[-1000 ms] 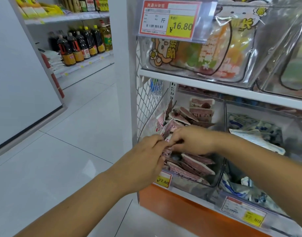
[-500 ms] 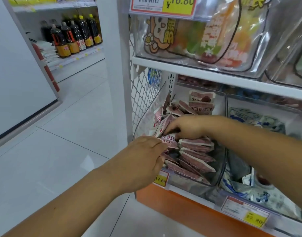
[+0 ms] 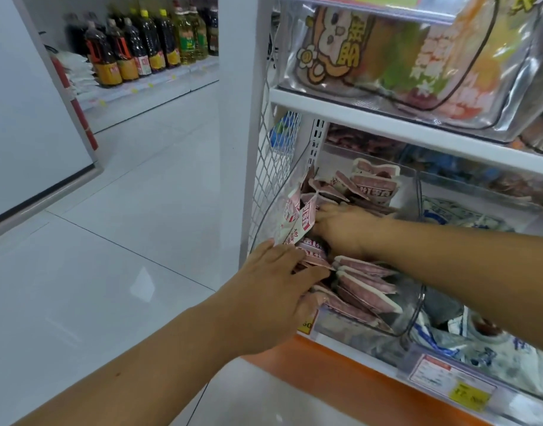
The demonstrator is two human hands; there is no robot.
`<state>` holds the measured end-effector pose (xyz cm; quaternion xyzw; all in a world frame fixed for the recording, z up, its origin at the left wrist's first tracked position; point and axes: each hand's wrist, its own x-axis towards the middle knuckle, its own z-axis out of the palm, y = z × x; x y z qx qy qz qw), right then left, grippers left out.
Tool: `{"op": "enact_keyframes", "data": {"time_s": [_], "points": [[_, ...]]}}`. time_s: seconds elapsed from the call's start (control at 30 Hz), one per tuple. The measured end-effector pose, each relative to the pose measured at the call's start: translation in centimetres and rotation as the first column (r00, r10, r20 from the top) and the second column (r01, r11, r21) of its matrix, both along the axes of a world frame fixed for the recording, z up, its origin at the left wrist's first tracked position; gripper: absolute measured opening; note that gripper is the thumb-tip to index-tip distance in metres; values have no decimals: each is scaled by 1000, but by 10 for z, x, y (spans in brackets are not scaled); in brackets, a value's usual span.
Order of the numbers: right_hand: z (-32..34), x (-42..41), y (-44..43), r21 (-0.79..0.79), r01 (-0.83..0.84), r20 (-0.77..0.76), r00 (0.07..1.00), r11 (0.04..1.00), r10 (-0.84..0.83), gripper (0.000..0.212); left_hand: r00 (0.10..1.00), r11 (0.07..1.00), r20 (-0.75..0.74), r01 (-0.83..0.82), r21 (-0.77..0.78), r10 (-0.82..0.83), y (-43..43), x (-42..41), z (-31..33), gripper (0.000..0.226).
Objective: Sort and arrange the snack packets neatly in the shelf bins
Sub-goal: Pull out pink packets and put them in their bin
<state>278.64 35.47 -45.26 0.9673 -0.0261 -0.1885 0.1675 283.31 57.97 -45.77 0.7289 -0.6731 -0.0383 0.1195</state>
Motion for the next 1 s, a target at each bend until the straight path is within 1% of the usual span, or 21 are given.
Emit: {"op": "enact_keyframes", "data": {"time_s": [0.07,0.2,0.27,0.33,0.4,0.47,0.53,0.6,0.67,0.7,0.73,0.9,0.93,0.97,1.0], "points": [[-1,0,2,0,20,38,999,1000,-20,61,1000,1000,-10,1,-9,-1,1,0,0,58],[4,-4,5,116,148,71,985,982,-157,52,1000,1000,-14,4,-17,-4,1,0,-1,58],[8,-4,8,155,194,90,974,969,-210,42,1000,1000,-27,2,10,-2,0,0,-1,61],[10,-3,9,178,231,111,961,957,-252,27,999,1000,-39,2,31,-1,0,0,-1,66],[14,-2,10,256,268,131,942,929,-308,21,999,999,-36,1,37,0,-1,1,-1,68],[23,-5,10,375,291,154,917,880,-368,16,999,999,-45,0,41,2,-1,1,0,68],[33,-13,8,542,316,163,869,778,-466,15,999,998,-45,-5,59,8,-1,0,1,65],[42,-22,5,714,348,130,786,607,-604,20,999,997,-38,-12,70,15,-1,-1,2,63],[49,-30,3,853,346,64,675,391,-735,20,999,995,-35,-14,96,18,-1,-2,3,58],[50,-32,3,892,332,30,634,307,-772,20,999,995,-34,-17,103,21,-1,-2,3,57],[51,-33,4,908,320,13,621,268,-784,21,999,994,-34,-22,105,26,-2,-2,3,56],[49,-32,10,910,318,13,619,266,-785,25,997,994,-67,-39,106,47,-3,-1,2,57],[48,-32,11,906,321,7,638,275,-770,24,995,994,-81,-49,100,57,-2,-1,3,57],[47,-33,14,890,326,14,679,318,-734,21,992,994,-102,-64,87,73,-2,-2,3,59],[46,-34,18,853,327,30,747,406,-664,16,988,995,-124,-80,63,87,-1,-3,4,62]]}}
